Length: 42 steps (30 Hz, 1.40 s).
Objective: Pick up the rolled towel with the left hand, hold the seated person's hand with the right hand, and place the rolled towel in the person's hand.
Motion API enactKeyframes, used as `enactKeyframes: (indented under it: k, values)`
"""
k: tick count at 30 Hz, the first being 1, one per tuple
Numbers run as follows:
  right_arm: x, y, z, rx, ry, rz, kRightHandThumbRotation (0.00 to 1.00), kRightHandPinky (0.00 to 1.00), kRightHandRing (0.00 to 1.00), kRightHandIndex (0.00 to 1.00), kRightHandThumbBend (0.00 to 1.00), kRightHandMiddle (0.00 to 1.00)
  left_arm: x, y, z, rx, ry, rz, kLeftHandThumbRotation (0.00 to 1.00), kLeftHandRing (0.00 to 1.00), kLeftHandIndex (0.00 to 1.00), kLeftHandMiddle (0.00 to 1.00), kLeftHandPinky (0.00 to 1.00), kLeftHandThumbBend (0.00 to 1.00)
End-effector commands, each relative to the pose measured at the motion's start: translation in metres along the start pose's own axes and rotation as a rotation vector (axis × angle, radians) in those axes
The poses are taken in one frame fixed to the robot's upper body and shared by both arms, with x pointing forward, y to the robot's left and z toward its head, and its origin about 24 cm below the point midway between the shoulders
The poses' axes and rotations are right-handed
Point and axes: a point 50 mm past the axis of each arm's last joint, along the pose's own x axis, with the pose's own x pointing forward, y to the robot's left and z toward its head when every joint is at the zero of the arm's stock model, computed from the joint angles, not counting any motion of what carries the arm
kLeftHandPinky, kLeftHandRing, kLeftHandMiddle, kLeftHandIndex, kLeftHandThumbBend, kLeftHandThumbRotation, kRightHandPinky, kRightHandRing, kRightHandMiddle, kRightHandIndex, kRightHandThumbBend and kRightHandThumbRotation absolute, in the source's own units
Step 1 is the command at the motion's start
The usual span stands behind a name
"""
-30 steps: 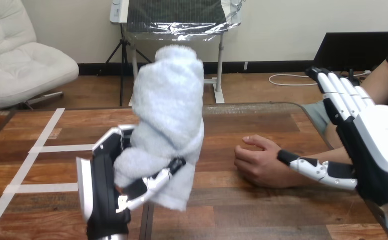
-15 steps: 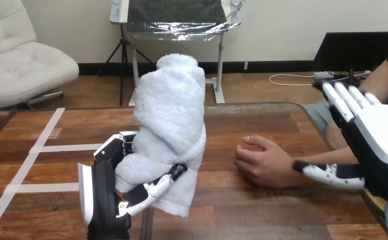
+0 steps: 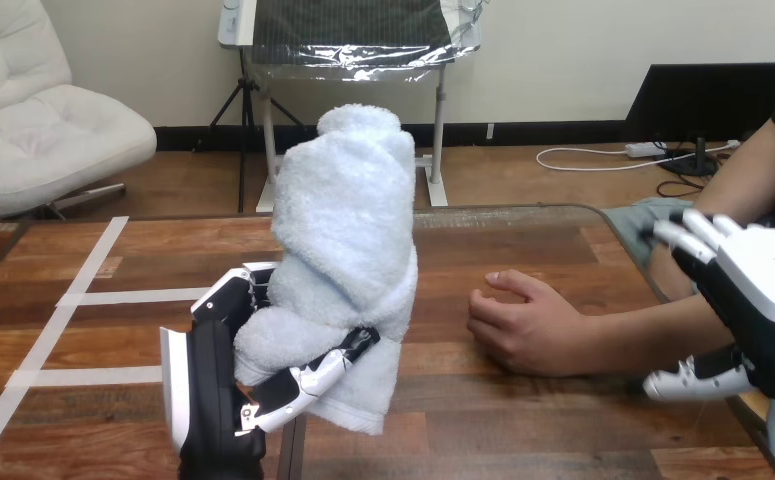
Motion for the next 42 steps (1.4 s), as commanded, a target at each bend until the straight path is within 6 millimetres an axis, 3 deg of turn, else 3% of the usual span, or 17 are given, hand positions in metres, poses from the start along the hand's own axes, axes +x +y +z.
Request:
enactKeyframes:
  k: [1, 6, 10, 23, 42]
  values:
    - [0.006, -0.032, 0.015, -0.102, -0.066, -0.055, 0.2, 0.94, 0.95, 0.82, 0.94, 0.9, 0.019, 0.0, 0.02, -0.055, -0.129, 0.044, 0.0, 0.39, 0.5, 0.44, 0.37, 0.63]
    - [0.008, -0.036, 0.015, -0.126, -0.061, -0.003, 0.14, 0.74, 0.9, 0.79, 0.96, 0.87, 0.02, 0.0, 0.021, -0.054, -0.135, 0.042, 0.0, 0.39, 0.5, 0.44, 0.37, 0.63]
    - [0.011, -0.04, 0.016, -0.168, -0.051, 0.054, 0.12, 0.69, 0.88, 0.79, 0.96, 0.86, 0.021, 0.001, 0.022, -0.059, -0.138, 0.041, 0.0, 0.38, 0.5, 0.44, 0.37, 0.63]
    - [0.019, -0.05, 0.022, -0.262, -0.039, 0.175, 0.05, 0.72, 0.84, 0.79, 0.93, 0.84, 0.022, 0.002, 0.023, -0.081, -0.142, 0.033, 0.0, 0.38, 0.5, 0.44, 0.37, 0.62]
    - [0.029, -0.053, 0.03, -0.334, -0.095, 0.174, 0.01, 0.75, 0.82, 0.78, 0.92, 0.82, 0.023, 0.005, 0.024, -0.073, -0.157, 0.038, 0.0, 0.38, 0.5, 0.44, 0.37, 0.62]
